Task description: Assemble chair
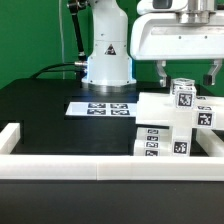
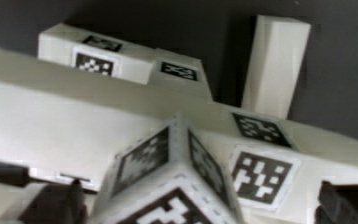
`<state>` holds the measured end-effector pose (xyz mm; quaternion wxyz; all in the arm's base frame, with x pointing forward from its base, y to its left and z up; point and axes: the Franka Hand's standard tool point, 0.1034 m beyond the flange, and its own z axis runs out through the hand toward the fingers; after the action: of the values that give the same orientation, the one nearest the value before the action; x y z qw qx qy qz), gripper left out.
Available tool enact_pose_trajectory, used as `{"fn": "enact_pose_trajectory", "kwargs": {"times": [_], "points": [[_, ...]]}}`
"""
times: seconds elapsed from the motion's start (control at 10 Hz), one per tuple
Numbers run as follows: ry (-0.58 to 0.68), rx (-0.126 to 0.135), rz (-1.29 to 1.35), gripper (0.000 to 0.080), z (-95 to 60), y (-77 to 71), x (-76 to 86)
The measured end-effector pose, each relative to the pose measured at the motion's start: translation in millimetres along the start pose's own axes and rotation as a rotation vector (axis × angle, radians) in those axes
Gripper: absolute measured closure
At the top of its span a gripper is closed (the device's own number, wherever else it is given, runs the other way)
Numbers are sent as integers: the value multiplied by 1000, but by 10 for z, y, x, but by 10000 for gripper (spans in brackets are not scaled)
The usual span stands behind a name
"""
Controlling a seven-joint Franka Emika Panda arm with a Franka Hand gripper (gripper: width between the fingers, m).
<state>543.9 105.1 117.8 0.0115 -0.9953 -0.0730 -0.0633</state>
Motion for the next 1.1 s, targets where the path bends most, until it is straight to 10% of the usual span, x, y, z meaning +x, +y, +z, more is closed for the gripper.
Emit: {"fn": "enact_pose_trajectory", "kwargs": {"times": [0.6,0.8,1.1], "points": [[-6,-23,-289,179,0,54,3],[-7,-24,-288,481,4,58,1],[-7,-24,-281,515,4,62,2]]}}
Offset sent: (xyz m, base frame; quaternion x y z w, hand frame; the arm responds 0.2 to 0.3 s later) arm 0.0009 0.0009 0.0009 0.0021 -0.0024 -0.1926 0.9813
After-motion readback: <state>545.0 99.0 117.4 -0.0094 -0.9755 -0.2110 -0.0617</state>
